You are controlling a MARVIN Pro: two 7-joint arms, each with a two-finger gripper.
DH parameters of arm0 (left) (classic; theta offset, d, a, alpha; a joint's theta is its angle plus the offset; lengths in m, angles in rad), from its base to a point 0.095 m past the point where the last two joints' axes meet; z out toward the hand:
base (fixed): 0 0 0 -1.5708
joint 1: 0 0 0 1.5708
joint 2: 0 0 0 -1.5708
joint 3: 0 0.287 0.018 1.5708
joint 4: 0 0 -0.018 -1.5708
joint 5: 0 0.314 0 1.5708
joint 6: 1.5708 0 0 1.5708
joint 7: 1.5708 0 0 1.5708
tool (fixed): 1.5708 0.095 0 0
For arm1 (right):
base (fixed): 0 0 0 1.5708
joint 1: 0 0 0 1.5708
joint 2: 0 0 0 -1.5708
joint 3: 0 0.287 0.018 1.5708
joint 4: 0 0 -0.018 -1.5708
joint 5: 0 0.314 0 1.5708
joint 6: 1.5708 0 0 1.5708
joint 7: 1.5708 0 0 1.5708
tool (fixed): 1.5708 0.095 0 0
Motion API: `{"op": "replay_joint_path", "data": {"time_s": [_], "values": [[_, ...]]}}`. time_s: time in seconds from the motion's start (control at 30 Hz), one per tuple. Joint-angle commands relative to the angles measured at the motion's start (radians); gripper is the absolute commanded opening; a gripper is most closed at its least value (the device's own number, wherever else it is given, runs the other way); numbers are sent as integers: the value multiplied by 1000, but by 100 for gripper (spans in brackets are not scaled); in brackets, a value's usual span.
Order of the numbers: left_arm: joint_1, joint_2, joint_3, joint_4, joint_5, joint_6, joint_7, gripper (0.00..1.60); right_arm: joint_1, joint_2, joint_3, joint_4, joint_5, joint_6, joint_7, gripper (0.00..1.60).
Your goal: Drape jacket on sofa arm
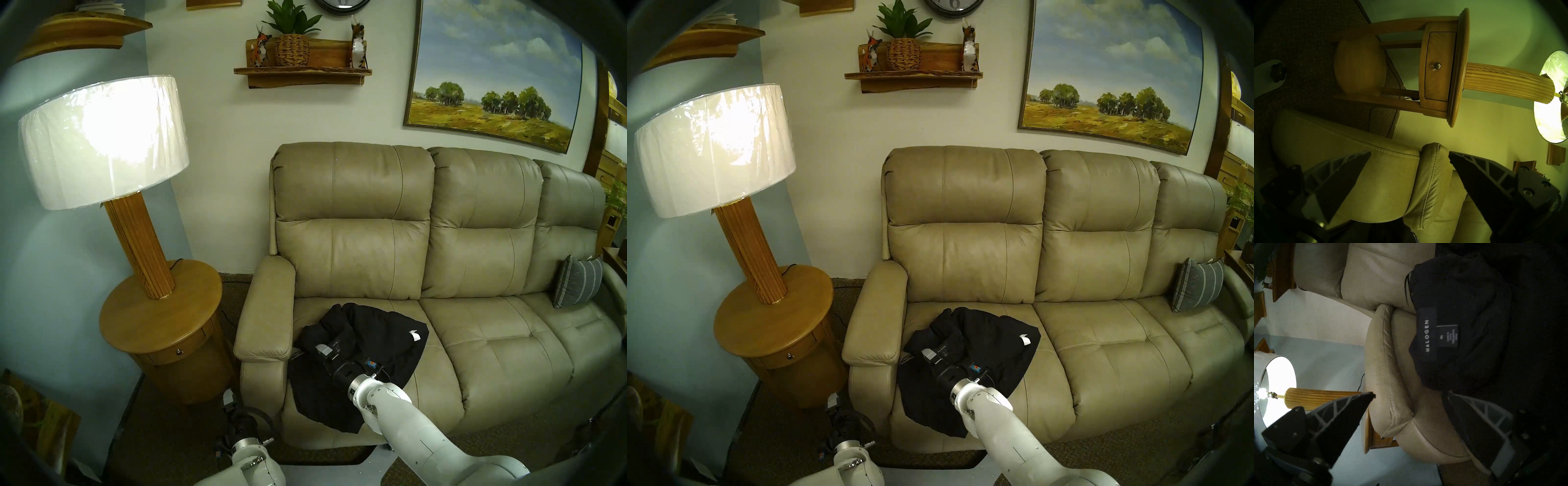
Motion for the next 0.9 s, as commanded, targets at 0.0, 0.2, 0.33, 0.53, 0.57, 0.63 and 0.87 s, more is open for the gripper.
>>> {"op": "replay_joint_path", "data": {"time_s": [0.0,0.2,0.33,0.53,0.57,0.63,0.87], "values": [[0,-1,-2,-5,1,1,-6,160,94,-75,13,32,-38,-50,-95,160],[0,-1,-2,-4,1,1,-4,160,168,-118,33,97,-26,-59,-155,160],[0,-1,-1,-4,1,1,-4,160,191,-138,49,108,-44,-87,-208,160],[-1,-1,-2,-4,2,1,-3,160,257,-167,50,179,-77,-114,-293,160],[0,-1,-2,-4,2,1,-3,160,253,-180,59,193,-79,-105,-308,160],[0,-2,-2,-5,2,1,-4,160,298,-192,44,280,-84,-101,-303,160],[1,-2,-4,-6,2,1,-6,160,316,-214,57,391,-65,-95,-232,160]]}}
